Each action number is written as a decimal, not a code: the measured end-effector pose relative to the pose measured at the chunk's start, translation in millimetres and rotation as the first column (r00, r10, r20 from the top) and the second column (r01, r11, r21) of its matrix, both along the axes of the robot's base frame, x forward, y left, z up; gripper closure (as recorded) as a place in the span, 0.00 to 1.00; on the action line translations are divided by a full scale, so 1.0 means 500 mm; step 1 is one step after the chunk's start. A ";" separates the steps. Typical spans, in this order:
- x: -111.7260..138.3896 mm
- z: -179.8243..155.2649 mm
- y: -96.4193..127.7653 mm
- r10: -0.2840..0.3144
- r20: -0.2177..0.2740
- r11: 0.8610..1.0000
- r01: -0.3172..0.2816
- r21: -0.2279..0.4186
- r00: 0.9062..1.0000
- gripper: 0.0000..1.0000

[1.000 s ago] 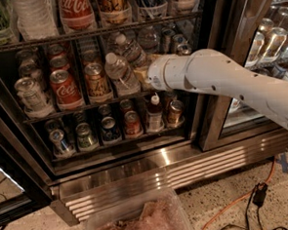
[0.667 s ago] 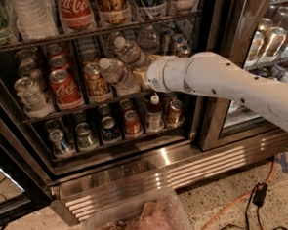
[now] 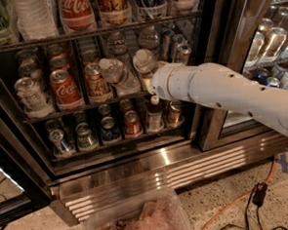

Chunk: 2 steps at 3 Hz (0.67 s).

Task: Pick water bottle from middle shelf of fridge

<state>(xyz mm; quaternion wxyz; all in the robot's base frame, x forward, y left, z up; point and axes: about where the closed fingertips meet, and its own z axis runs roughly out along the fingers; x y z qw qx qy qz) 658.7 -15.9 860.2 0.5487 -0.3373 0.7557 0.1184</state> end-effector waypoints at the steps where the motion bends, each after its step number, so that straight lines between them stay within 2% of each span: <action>1: -0.019 0.015 -0.007 -0.015 0.017 1.000 0.015 0.010 1.000 1.00; 2: -0.044 0.052 -0.001 0.003 0.063 1.000 -0.004 0.020 0.998 1.00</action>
Offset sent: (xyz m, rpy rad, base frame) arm -0.0473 0.0006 0.0506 0.0385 -0.1331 0.0429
